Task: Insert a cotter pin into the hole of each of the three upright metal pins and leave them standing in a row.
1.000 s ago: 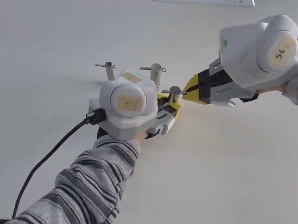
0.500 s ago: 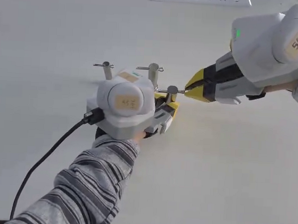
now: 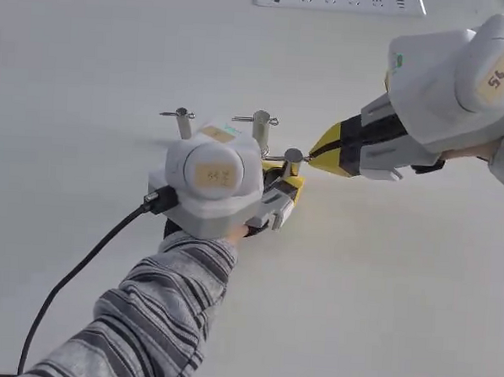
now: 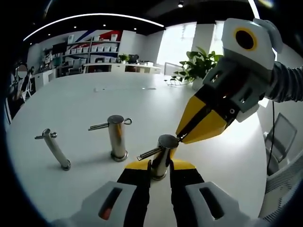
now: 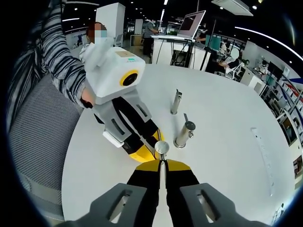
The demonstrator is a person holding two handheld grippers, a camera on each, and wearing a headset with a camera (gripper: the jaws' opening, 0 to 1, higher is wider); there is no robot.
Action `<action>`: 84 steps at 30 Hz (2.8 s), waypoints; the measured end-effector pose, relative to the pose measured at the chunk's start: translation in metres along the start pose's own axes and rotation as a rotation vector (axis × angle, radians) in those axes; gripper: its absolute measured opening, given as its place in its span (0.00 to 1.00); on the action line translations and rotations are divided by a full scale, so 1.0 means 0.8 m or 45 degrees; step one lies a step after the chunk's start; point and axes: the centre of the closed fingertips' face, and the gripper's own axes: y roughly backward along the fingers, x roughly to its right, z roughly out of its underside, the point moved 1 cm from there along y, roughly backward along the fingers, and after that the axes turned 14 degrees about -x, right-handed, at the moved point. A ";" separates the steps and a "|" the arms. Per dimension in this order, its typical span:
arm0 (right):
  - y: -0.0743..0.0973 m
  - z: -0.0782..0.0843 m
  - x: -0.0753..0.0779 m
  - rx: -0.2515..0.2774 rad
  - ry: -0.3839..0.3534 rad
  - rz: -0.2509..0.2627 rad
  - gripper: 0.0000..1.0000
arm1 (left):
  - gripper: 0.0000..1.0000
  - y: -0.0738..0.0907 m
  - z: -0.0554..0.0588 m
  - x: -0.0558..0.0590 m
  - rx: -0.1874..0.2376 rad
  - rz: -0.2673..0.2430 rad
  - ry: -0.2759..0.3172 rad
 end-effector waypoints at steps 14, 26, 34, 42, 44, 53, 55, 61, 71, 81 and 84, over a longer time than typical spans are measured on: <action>0.002 -0.002 -0.003 0.002 -0.025 -0.002 0.00 | 0.13 0.001 0.001 0.000 -0.010 0.001 0.009; -0.002 -0.008 -0.002 -0.006 -0.129 -0.037 0.11 | 0.31 0.011 0.009 -0.001 -0.047 0.002 -0.030; -0.012 -0.021 -0.007 0.011 -0.177 -0.079 0.13 | 0.41 0.027 0.010 -0.003 -0.033 0.003 -0.047; -0.028 -0.020 -0.010 -0.002 -0.192 -0.087 0.12 | 0.46 0.040 0.008 -0.008 -0.017 -0.008 -0.017; -0.029 -0.020 -0.009 -0.004 -0.193 -0.087 0.11 | 0.47 0.042 0.007 -0.008 -0.013 -0.010 -0.019; -0.030 -0.021 -0.012 -0.001 -0.202 -0.104 0.09 | 0.52 0.058 0.003 -0.009 0.004 -0.015 -0.013; -0.030 -0.021 -0.013 0.001 -0.203 -0.110 0.09 | 0.53 0.062 0.004 -0.009 0.002 -0.020 -0.023; -0.028 -0.021 -0.012 -0.004 -0.210 -0.124 0.08 | 0.56 0.073 0.012 -0.013 -0.014 -0.036 -0.039; -0.019 -0.013 -0.004 -0.012 -0.219 -0.126 0.08 | 0.62 0.090 0.010 -0.015 0.002 -0.047 -0.053; -0.010 0.001 0.016 -0.028 -0.229 -0.093 0.08 | 0.72 0.116 0.001 -0.033 0.042 -0.078 -0.035; -0.009 0.005 0.022 -0.036 -0.232 -0.086 0.08 | 0.74 0.123 -0.002 -0.041 0.051 -0.091 -0.037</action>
